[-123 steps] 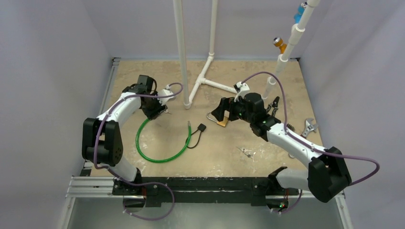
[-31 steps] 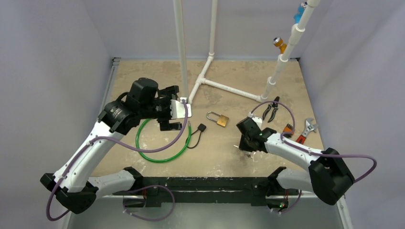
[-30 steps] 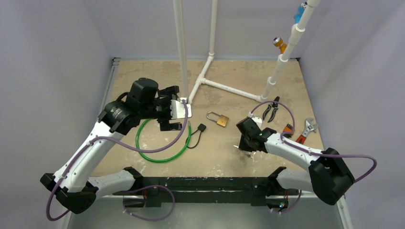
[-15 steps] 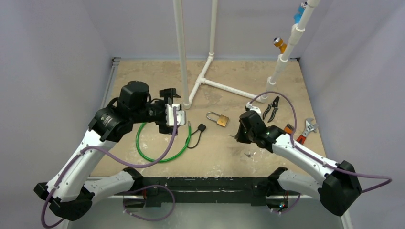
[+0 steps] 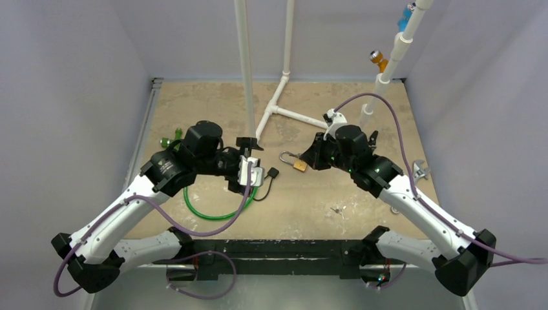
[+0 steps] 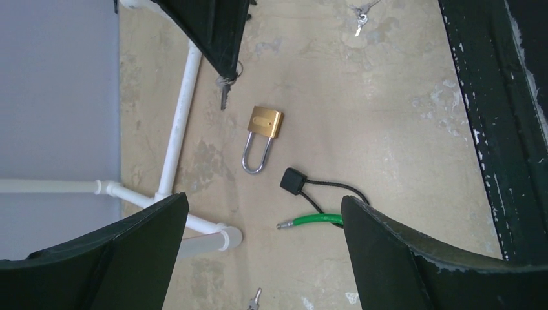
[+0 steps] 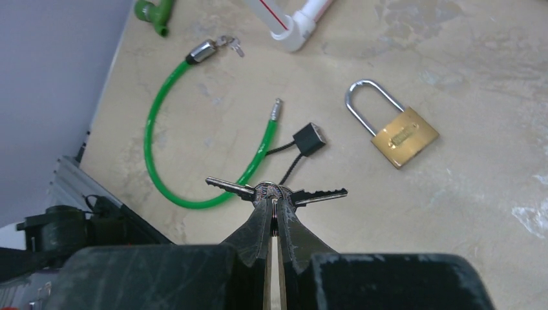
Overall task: Unlock with the key
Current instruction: Pick up the key from the center of the board.
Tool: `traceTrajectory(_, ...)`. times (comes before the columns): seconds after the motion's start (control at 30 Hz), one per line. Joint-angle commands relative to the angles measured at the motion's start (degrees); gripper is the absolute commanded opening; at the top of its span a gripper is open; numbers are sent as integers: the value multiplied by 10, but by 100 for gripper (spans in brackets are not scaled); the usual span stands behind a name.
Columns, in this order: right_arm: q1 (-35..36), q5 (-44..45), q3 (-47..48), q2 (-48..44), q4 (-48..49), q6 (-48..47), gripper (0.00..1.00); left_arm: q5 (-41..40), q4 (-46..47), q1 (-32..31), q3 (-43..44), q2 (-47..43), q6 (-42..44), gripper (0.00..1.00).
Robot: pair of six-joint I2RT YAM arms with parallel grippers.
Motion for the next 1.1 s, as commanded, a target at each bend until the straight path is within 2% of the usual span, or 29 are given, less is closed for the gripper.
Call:
traceTrajectory(0.0,1,-62,40,-26,31,-35,0,44,68,-9,-14,10,-95,87)
traceTrajectory(0.17,1,-100,53,-37,44,-59,0,50,151,-10,-41,13,-191,87)
traceTrajectory(0.37,2,-129,56,-45,59,-63,0,-4,231,-10,-30,30,-230,88)
traceTrajectory(0.43,2,-134,54,-52,63,-70,0,-12,230,-9,-15,38,-258,93)
traceTrajectory(0.5,2,-130,55,-59,65,-77,0,20,197,-8,10,51,-292,99)
traceTrajectory(0.63,3,-116,59,-72,69,-98,0,97,131,-8,48,78,-387,100)
traceTrajectory(0.73,9,-100,64,-79,70,-115,0,123,144,0,47,84,-448,100)
traceTrajectory(0.8,13,-92,71,-78,68,-125,0,143,158,17,57,97,-499,96)
traceTrajectory(0.93,22,-74,83,-80,65,-143,0,199,166,61,92,146,-609,82)
traceTrajectory(1.07,29,-64,93,-77,61,-160,0,214,178,69,105,162,-656,80)
